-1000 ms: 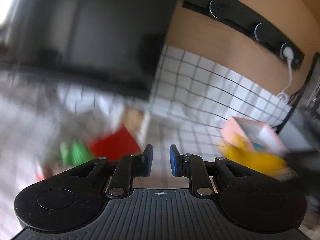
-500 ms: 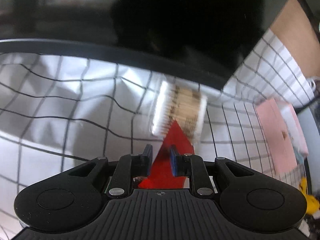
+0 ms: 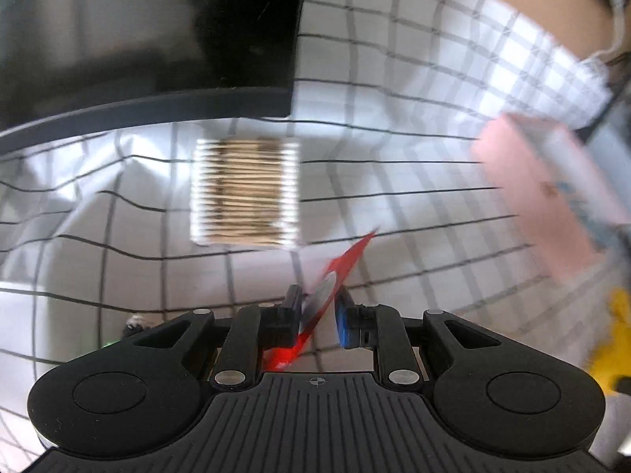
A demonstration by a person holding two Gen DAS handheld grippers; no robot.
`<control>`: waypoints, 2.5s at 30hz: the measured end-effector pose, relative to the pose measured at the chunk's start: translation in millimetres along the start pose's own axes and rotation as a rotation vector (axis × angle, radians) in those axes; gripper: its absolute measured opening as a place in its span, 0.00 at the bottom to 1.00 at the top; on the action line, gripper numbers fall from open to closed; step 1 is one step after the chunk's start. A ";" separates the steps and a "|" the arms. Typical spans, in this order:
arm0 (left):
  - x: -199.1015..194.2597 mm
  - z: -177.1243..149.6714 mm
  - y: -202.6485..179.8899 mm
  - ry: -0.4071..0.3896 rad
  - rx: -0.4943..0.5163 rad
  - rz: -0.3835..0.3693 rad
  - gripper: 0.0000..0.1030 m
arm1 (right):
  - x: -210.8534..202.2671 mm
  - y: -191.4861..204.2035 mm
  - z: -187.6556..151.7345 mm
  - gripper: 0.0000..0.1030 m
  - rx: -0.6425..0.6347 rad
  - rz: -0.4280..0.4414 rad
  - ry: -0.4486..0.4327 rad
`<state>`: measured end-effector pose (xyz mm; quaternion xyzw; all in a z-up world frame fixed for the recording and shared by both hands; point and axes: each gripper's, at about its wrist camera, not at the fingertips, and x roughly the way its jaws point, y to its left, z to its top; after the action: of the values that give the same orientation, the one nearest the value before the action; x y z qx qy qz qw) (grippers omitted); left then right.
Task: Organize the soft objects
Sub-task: 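Grasp the red item with the left tool while the right tool holds the yellow toy, then carry the red item and yellow toy into the pink box and release both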
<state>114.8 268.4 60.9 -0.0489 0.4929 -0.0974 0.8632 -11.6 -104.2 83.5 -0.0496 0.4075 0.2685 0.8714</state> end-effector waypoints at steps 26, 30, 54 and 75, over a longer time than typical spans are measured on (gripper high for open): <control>-18.2 -40.0 -29.1 -0.276 -0.039 0.165 0.07 | -28.3 -4.1 -9.2 0.57 -0.077 -0.090 -0.093; -11.6 -41.0 -30.8 -0.264 -0.042 0.174 0.07 | -23.5 -1.8 -9.3 0.57 -0.070 -0.086 -0.083; -1.4 -44.8 -14.5 -0.388 -0.101 0.326 0.07 | -17.9 0.6 -16.0 0.57 -0.092 -0.094 -0.055; -45.2 -79.0 -209.8 -0.343 0.152 -0.239 0.08 | -79.8 -64.6 -23.1 0.57 0.000 -0.251 -0.143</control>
<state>-0.7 74.2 96.5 -0.0575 0.3207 -0.2262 0.9180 -36.3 -200.3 118.4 -0.0806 0.3351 0.1602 0.9249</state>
